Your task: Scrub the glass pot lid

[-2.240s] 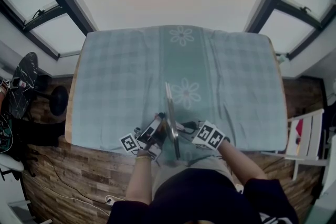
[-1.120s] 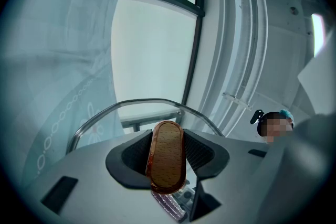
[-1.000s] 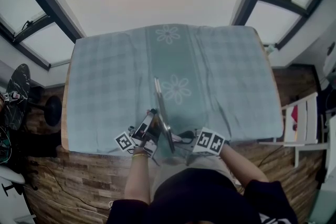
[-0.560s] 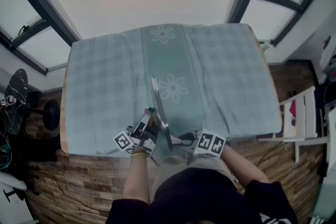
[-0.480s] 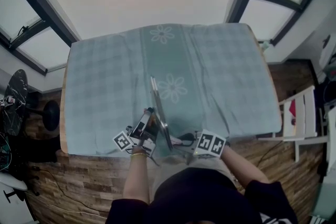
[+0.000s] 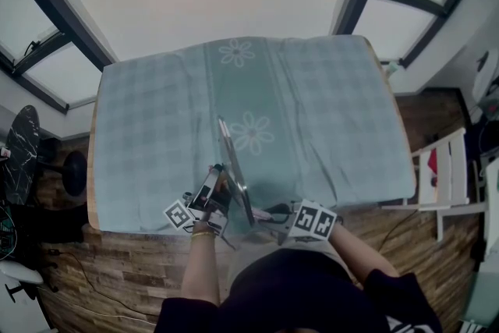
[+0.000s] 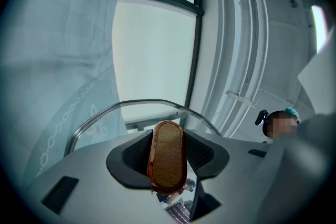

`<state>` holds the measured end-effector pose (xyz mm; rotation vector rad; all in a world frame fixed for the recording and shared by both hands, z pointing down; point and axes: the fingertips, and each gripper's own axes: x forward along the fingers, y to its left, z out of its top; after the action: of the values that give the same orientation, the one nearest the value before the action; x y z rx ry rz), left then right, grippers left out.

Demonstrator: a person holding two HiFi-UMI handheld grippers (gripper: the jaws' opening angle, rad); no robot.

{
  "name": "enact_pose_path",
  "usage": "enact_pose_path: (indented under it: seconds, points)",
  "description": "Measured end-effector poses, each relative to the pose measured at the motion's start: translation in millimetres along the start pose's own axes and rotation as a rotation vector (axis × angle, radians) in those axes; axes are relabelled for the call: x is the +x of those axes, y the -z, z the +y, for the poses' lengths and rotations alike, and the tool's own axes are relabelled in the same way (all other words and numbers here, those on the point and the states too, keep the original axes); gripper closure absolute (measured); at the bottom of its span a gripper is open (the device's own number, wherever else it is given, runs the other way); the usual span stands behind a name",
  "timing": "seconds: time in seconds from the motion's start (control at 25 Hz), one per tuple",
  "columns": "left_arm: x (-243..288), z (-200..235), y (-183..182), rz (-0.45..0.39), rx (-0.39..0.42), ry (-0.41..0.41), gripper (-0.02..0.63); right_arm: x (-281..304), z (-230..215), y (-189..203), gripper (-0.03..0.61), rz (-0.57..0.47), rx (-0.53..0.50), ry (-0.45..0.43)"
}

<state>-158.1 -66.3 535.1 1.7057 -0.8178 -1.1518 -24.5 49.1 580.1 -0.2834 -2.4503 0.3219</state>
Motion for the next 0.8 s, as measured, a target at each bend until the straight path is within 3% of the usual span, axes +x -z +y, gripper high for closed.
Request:
enact_pose_path:
  seconds: [0.28,0.64,0.8]
  points:
    - [-2.7,-4.1,0.4,-0.009,0.051,-0.043,0.443,-28.7,-20.2,-1.8,0.495,-0.094,0.086,0.067]
    - [-1.0,-4.5,-5.3,-0.003,0.19,-0.176,0.443,-88.0,-73.7,-7.3,0.495,-0.239,0.201,0.195]
    - [0.5,-6.7,-6.5,0.008,0.275,-0.263,0.443,-109.0,-90.3,0.1,0.495,-0.258,0.2,0.228]
